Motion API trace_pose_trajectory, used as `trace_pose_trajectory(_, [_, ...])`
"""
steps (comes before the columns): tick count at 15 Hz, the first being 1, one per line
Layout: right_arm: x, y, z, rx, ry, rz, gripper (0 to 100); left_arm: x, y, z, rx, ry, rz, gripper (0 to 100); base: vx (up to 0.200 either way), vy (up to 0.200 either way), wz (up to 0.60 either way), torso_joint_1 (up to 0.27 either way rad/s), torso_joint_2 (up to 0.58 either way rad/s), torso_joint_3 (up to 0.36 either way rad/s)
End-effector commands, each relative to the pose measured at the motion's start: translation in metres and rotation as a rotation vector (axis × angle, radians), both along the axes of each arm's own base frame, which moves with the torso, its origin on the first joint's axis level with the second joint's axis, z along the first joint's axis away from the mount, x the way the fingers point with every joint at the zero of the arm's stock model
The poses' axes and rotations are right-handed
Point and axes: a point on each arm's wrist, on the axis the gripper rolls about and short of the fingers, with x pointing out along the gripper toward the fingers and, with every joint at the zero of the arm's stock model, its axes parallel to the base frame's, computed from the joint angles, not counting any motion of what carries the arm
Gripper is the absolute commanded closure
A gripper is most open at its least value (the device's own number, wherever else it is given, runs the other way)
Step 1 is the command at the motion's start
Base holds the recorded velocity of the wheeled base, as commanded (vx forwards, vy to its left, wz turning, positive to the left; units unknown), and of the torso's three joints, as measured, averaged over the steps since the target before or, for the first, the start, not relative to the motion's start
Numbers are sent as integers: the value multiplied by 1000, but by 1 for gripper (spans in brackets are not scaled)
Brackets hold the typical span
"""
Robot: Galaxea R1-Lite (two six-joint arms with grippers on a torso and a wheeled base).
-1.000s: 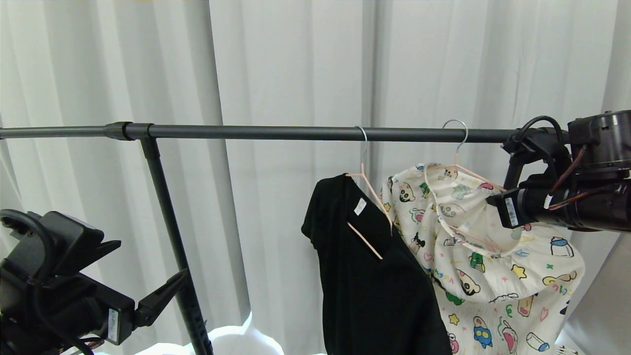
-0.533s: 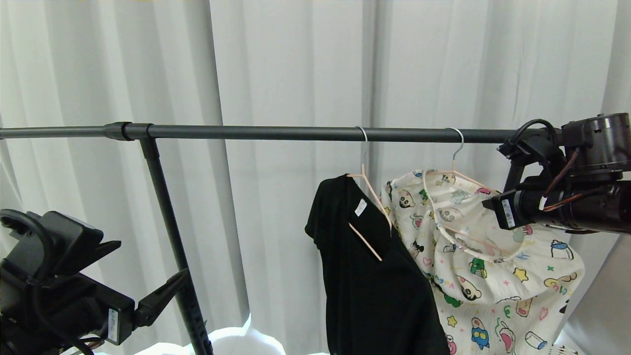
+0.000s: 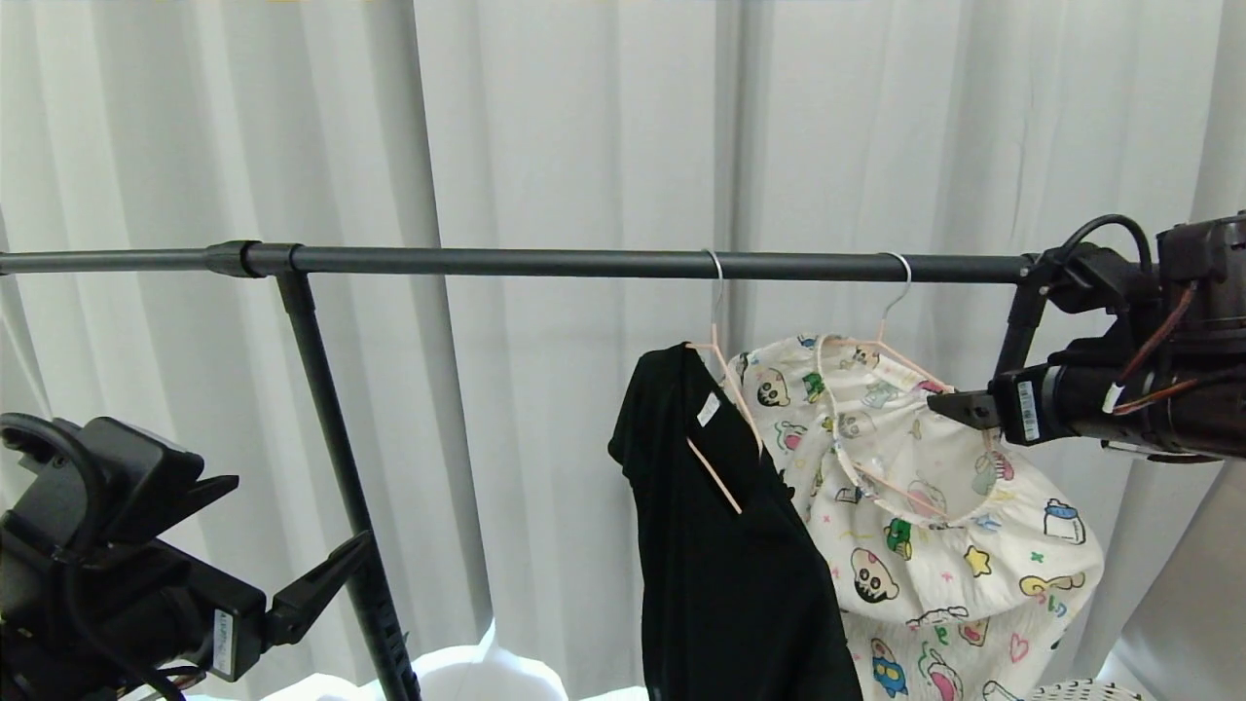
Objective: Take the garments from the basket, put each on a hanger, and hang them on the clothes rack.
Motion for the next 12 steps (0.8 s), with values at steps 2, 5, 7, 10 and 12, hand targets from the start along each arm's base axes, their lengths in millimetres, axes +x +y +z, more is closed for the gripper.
trace_pose_trajectory(2, [-40, -10, 15, 117, -52, 86, 0, 0, 0, 0, 0, -1, 3, 0, 0, 0, 0, 0, 0, 0])
trace_pose_trajectory(5, [-57, -21, 10, 122, -72, 71, 0, 0, 1, 1, 0, -4, 9, 0, 0, 0, 0, 0, 0, 0])
trace_pose_trajectory(7, [-60, -29, 6, 90, -63, -8, 0, 0, 3, 1, -1, -7, 24, 0, 0, 0, 0, 0, 0, 0])
trace_pose_trajectory(10, [-61, -34, 16, 127, -150, -43, 0, -1, 7, 3, -3, -19, 54, 0, 0, 0, 0, 0, 0, 0])
trace_pose_trajectory(12, [-58, -32, 23, 185, -236, 35, 0, -1, 8, 3, -4, -20, 61, 0, 0, 0, 0, 0, 0, 0])
